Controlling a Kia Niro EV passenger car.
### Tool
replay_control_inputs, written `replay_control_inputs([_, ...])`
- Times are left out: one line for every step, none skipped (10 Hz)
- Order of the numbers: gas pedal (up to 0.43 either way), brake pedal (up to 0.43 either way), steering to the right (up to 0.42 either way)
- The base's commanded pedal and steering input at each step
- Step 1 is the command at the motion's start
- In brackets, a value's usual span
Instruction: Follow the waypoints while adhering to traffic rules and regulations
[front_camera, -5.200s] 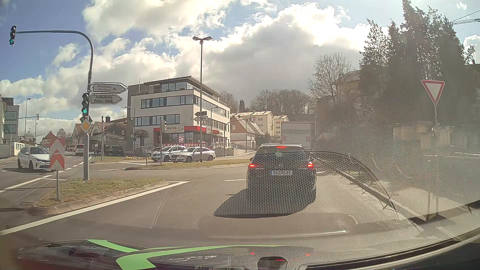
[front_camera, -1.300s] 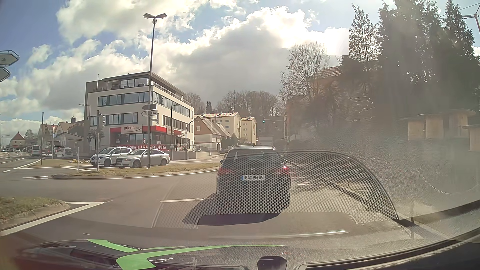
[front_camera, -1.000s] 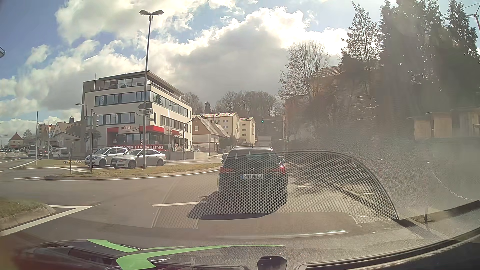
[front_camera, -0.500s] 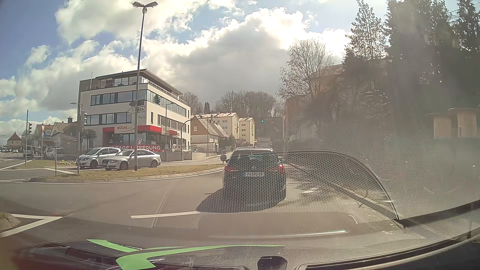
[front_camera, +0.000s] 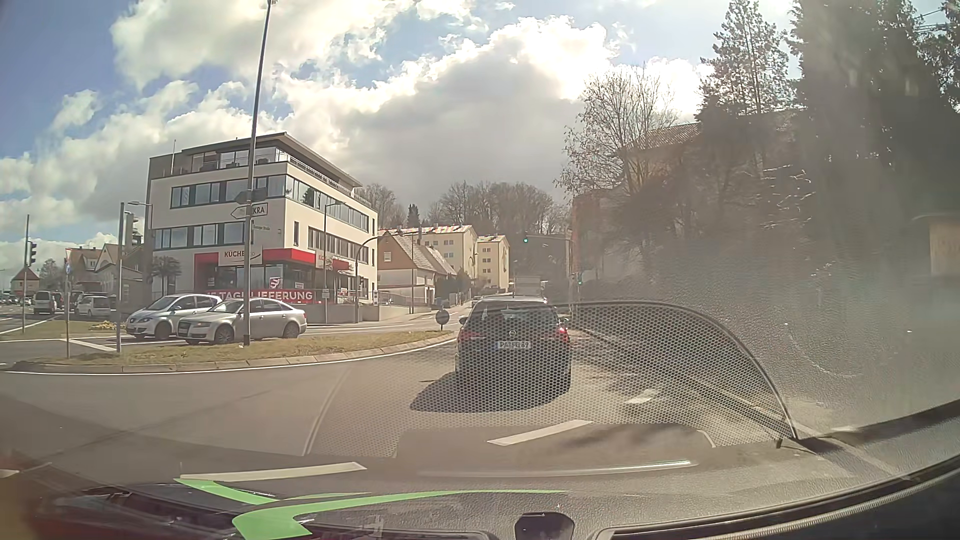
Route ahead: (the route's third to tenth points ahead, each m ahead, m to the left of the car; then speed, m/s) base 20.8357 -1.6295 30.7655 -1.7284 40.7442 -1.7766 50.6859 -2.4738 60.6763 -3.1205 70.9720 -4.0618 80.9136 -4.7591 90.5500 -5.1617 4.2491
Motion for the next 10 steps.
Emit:
replay_control_inputs([0.378, 0.000, 0.015])
replay_control_inputs([0.378, 0.000, 0.015])
replay_control_inputs([0.378, 0.000, 0.015])
replay_control_inputs([0.378, 0.000, 0.015])
replay_control_inputs([0.378, 0.000, 0.015])
replay_control_inputs([0.378, 0.000, 0.015])
replay_control_inputs([0.378, 0.000, 0.015])
replay_control_inputs([0.378, 0.000, 0.015])
replay_control_inputs([0.378, 0.000, 0.015])
replay_control_inputs([0.378, 0.000, 0.015])
